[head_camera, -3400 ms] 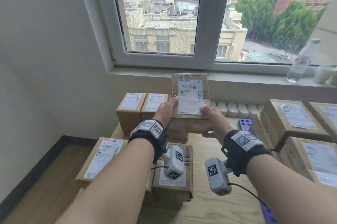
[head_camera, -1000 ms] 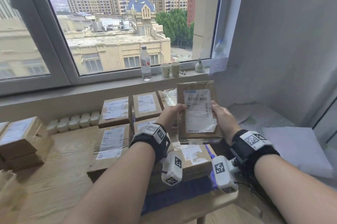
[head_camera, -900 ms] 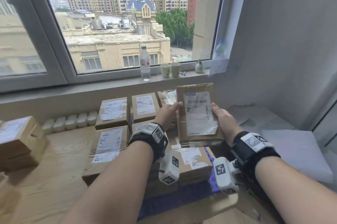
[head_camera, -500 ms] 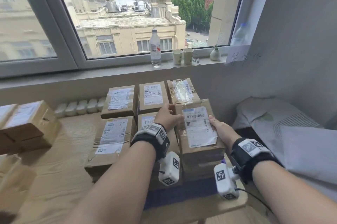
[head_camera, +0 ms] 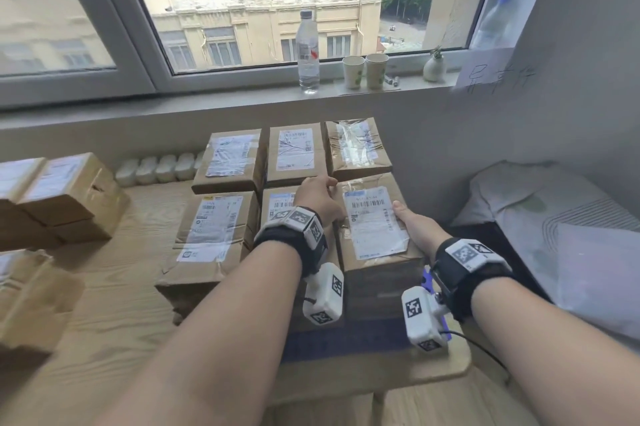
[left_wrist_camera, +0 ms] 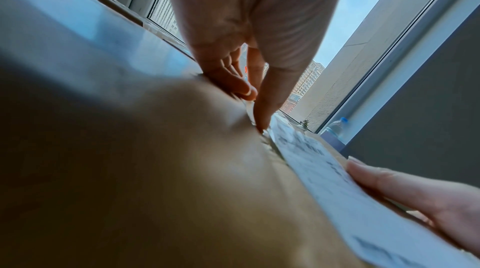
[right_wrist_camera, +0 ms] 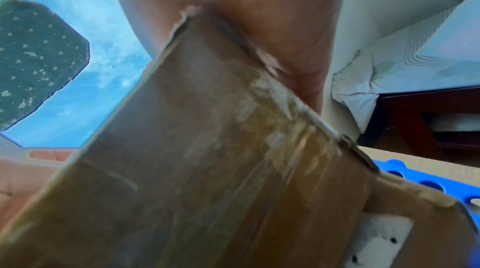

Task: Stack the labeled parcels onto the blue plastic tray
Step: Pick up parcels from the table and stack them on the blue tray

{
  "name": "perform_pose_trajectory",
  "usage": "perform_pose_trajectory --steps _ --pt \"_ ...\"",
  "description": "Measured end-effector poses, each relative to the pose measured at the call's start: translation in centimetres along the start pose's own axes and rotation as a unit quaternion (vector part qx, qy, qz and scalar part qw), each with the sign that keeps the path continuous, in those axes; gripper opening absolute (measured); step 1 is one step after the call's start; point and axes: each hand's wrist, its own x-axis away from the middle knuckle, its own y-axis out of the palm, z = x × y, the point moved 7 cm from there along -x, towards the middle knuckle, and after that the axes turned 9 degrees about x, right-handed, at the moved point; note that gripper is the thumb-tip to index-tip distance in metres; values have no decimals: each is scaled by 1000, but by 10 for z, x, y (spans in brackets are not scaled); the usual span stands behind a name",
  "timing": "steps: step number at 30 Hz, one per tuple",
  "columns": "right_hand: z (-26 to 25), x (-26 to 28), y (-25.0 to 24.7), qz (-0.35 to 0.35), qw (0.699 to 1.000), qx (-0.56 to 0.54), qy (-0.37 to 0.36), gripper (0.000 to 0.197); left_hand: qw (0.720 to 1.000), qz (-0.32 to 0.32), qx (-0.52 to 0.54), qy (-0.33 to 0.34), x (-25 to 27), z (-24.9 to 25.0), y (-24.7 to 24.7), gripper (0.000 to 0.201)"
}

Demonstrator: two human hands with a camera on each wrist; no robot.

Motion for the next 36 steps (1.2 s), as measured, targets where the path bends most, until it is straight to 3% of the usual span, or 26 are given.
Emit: perform_pose_trajectory --steps 4,9,14,17,20,23,28,31,36 --pt "-19 23 0 24 997 68 -10 72 1000 -2 -21 0 -4 -2 2 72" --pt "-23 31 -6 56 978 202 -10 71 999 11 -34 2 -5 -2 4 74" --pt "-24 34 -5 63 972 224 -25 68 999 29 -38 10 1 -1 4 73" --pt "-30 38 -6 80 967 238 -40 59 998 61 -16 26 7 0 2 62" --pt "-51 51 -7 123 946 283 -101 53 994 95 -5 53 17 4 -7 45" --pt "-81 70 3 146 906 344 -199 58 988 140 10 57 28 5 -22 31" --pt "-117 100 32 164 845 396 -321 59 988 147 -23 43 47 -7 -38 29" --pt "-131 113 55 137 844 378 -355 54 987 155 -41 29 60 -20 -55 31" --pt "-145 140 103 97 841 355 -398 61 982 185 -33 12 85 -47 -95 35"
